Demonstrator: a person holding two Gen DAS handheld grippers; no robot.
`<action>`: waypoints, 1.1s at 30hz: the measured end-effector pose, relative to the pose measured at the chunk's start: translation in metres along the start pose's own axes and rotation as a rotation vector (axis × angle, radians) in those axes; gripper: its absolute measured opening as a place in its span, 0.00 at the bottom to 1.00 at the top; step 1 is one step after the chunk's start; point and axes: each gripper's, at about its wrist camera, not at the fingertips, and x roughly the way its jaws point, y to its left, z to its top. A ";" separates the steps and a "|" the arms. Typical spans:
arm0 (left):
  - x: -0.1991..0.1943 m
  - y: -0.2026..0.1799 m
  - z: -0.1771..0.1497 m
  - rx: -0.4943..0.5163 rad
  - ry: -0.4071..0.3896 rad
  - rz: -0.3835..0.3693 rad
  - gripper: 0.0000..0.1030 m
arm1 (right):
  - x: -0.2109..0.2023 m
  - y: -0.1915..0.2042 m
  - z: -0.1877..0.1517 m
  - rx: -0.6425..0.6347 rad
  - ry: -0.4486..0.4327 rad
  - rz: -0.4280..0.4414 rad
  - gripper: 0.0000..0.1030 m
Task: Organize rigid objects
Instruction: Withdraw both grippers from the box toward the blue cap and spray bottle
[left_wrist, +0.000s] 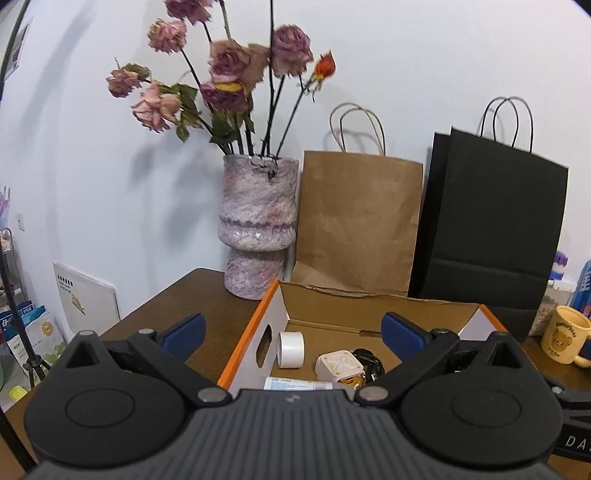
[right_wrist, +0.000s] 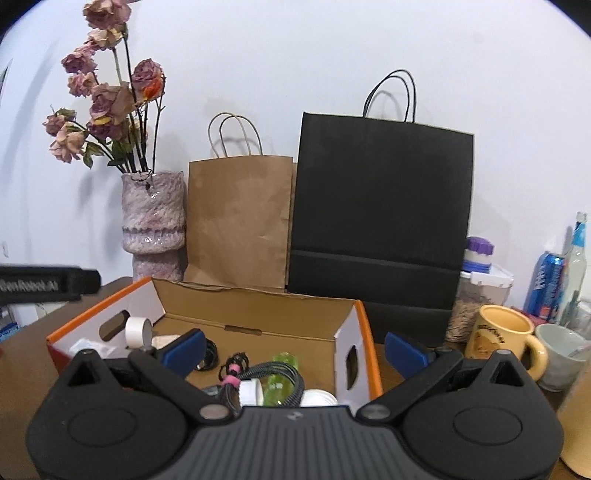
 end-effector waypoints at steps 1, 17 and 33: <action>-0.004 0.001 0.000 -0.002 -0.004 -0.002 1.00 | -0.005 -0.001 -0.001 -0.001 0.000 -0.001 1.00; -0.053 0.007 -0.018 0.028 0.038 -0.017 1.00 | -0.062 -0.008 -0.026 -0.008 0.012 -0.004 1.00; -0.069 -0.008 -0.069 0.131 0.197 -0.069 1.00 | -0.098 -0.031 -0.070 0.015 0.127 0.012 1.00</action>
